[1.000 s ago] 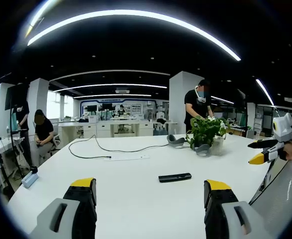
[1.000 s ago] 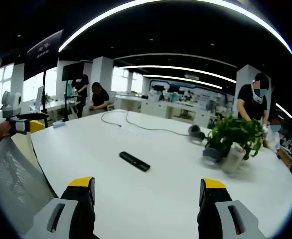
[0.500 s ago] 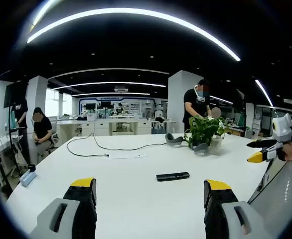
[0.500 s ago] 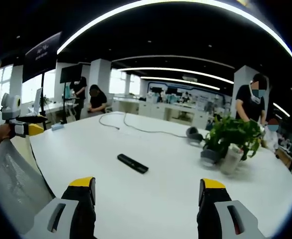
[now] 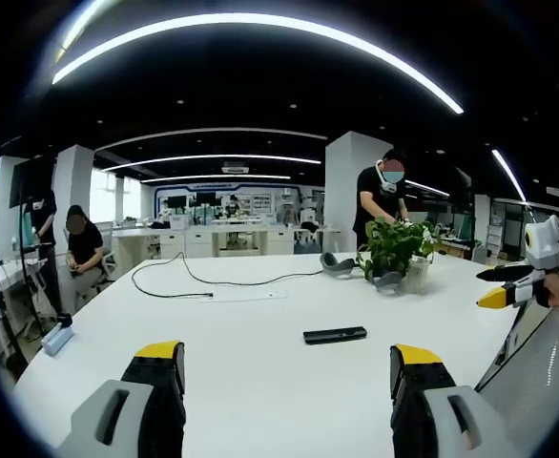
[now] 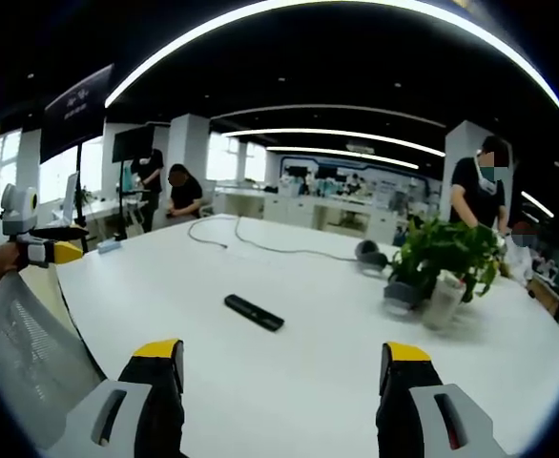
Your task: Press the specified remote control buttons in sequence, fully releasing each button before pressing the next.
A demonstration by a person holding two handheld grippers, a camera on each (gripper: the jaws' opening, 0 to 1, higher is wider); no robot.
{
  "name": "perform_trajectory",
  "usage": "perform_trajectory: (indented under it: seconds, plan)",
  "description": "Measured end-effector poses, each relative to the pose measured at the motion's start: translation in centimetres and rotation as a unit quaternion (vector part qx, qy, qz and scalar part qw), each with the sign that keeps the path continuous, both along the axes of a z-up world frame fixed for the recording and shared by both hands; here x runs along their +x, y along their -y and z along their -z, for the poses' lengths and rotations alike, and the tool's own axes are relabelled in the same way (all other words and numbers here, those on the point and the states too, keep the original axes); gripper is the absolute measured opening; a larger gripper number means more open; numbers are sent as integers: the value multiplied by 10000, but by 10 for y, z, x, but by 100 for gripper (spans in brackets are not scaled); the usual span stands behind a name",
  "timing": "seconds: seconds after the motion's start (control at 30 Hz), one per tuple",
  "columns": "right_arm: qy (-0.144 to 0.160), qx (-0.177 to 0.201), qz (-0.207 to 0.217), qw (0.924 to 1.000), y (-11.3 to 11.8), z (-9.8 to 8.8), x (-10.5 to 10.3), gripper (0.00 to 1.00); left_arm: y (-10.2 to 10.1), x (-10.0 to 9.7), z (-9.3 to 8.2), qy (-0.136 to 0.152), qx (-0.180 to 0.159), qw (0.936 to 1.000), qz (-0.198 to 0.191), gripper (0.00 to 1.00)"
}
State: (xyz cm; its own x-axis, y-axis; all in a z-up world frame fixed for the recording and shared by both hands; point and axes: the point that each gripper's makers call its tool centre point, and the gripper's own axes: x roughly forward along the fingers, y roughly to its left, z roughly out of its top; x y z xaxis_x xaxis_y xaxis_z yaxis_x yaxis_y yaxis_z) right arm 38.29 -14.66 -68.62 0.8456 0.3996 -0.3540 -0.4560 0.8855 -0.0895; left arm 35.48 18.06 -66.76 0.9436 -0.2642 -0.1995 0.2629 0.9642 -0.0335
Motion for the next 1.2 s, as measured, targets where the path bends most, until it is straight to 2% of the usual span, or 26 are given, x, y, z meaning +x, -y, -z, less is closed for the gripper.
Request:
perform_trajectory:
  seconds: [0.27,0.6,0.83,1.07,1.2]
  plan:
    - [-32,38,72,10000,3,1,0,82,3,0,4,-103,-6,9999,93,93]
    - [191,173,424,9988,17,-10,4,81,10,1,4,-250,-442,9983,296,93]
    - [228,307,656,9971,26,-12,6,81,23,1,7,-382,-385,9970,544,95]
    - [115,291,725,9969,29,-7,8,81,18,12,0,-576,-777,9944,435,100]
    - [40,264,698,9972,28,-4,9,81,23,28,-3,-558,-846,9930,605,100]
